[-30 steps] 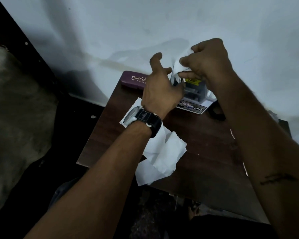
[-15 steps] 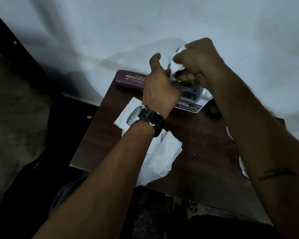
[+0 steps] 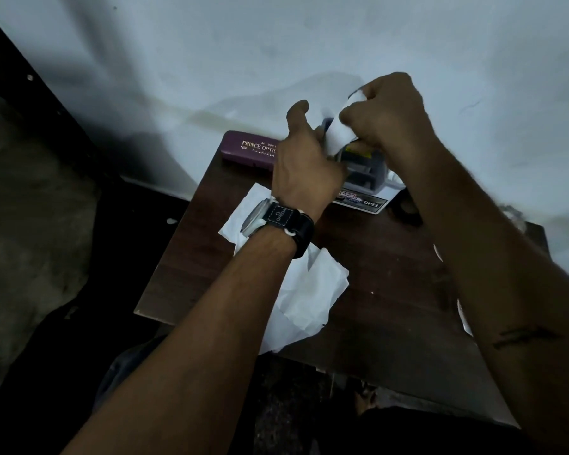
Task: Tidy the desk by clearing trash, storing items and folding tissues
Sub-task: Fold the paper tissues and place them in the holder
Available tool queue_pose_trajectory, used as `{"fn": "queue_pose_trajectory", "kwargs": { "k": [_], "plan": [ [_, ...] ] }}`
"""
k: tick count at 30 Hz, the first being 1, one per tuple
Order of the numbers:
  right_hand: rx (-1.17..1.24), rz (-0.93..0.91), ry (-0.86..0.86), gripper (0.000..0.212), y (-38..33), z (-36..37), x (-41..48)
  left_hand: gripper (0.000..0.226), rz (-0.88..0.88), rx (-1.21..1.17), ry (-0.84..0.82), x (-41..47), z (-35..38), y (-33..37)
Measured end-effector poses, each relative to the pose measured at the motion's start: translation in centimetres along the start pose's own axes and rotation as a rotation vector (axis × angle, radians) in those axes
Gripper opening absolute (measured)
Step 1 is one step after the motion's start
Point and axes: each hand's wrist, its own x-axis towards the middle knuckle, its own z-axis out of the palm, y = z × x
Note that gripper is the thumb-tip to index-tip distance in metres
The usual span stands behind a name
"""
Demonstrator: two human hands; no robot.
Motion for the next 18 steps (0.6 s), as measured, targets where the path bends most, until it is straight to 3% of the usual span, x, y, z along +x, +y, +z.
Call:
{"fn": "queue_pose_trajectory", "kwargs": {
  "k": [9, 11, 14, 16, 18],
  "plan": [
    [-0.292, -0.118, 0.082, 0.053, 0.9, -1.4, -2.4, 0.071, -0.159, -0.117, 0.033, 0.8, -2.3, 0.0],
    [-0.334, -0.139, 0.133, 0.055, 1.3, -2.4, -3.6, 0.063, -0.129, 0.014, 0.073, 0.9, -4.0, -0.4],
    [-0.280, -0.177, 0.147, 0.038, 2.8, -3.0, -5.8, 0.049, -0.073, 0.407, 0.081, 0.7, -6.5, -1.8],
    [-0.273, -0.187, 0.059, 0.024, 4.2, -2.6, -7.2, 0.043, -0.100, 0.673, -0.033, 0.6, -7.6, -3.0],
    [-0.333, -0.129, -0.136, 0.023, 5.8, -1.8, -8.4, 0.042, -0.138, 0.813, -0.170, 0.3, -8.4, -3.7]
  ]
}}
